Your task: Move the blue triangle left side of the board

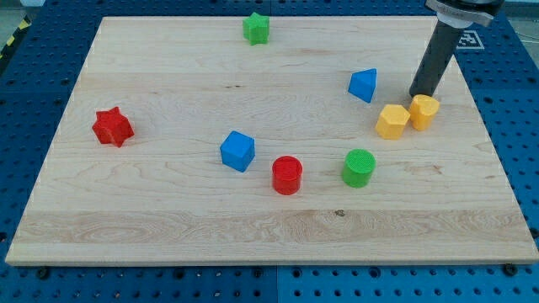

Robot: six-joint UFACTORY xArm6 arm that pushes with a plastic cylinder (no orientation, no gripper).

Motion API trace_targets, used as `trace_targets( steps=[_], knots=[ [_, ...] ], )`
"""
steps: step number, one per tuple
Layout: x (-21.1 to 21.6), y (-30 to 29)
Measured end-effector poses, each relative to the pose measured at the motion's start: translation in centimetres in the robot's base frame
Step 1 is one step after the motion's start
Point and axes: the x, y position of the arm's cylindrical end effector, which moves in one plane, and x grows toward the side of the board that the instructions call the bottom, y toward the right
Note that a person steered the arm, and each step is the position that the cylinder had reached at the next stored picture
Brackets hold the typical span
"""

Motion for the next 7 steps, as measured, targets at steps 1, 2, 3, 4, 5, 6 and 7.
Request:
trace_targets(
  steps=[1, 2, 3, 4, 5, 6, 7],
  knots=[
    [-0.3, 0.0],
    [-0.3, -0.5],
    [-0.3, -1.8],
    [-1.5, -1.9],
    [-1.7, -2.4],
    [-1.7, -4.3],
    [-1.7, -6.6]
  ],
)
